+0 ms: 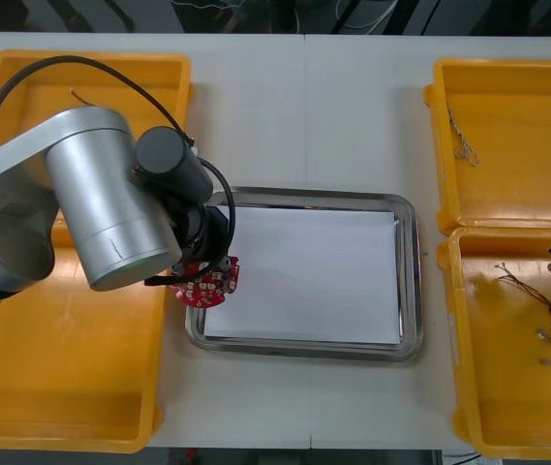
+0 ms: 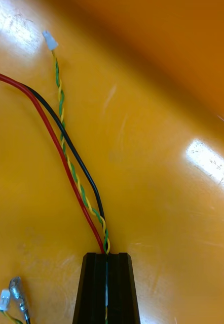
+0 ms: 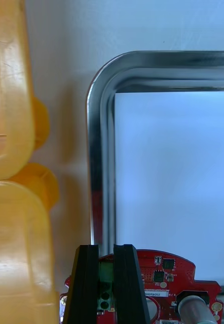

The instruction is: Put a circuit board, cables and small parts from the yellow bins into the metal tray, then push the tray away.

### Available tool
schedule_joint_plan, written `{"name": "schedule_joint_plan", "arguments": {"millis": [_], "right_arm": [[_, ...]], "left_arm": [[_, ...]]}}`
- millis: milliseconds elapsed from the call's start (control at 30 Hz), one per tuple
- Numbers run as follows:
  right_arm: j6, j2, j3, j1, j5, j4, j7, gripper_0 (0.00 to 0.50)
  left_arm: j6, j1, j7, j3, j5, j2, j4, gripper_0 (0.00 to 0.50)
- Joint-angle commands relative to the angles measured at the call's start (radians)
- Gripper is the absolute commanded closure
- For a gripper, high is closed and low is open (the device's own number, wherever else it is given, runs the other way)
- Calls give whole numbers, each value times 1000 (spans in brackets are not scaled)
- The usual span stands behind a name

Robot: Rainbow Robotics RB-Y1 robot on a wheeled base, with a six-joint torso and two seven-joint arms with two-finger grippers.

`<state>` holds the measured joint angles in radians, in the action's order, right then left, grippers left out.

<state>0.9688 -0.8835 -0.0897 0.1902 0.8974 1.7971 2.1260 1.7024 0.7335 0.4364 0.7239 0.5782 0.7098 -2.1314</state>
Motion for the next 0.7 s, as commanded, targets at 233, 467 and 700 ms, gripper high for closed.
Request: {"name": "schedule_joint_plan", "arguments": {"millis": [233, 467, 700], "right_arm": [[255, -26, -219, 44, 12, 188, 46, 500], [482, -26, -343, 6, 40, 298, 28, 500], [637, -26, -401, -23, 67, 372, 12, 500]], "left_arm": [[-99, 69, -65, 141, -124, -125, 119, 500], [-164, 69, -97, 204, -140, -147, 199, 500], [-178, 67, -123, 246, -158, -150, 206, 500]]}}
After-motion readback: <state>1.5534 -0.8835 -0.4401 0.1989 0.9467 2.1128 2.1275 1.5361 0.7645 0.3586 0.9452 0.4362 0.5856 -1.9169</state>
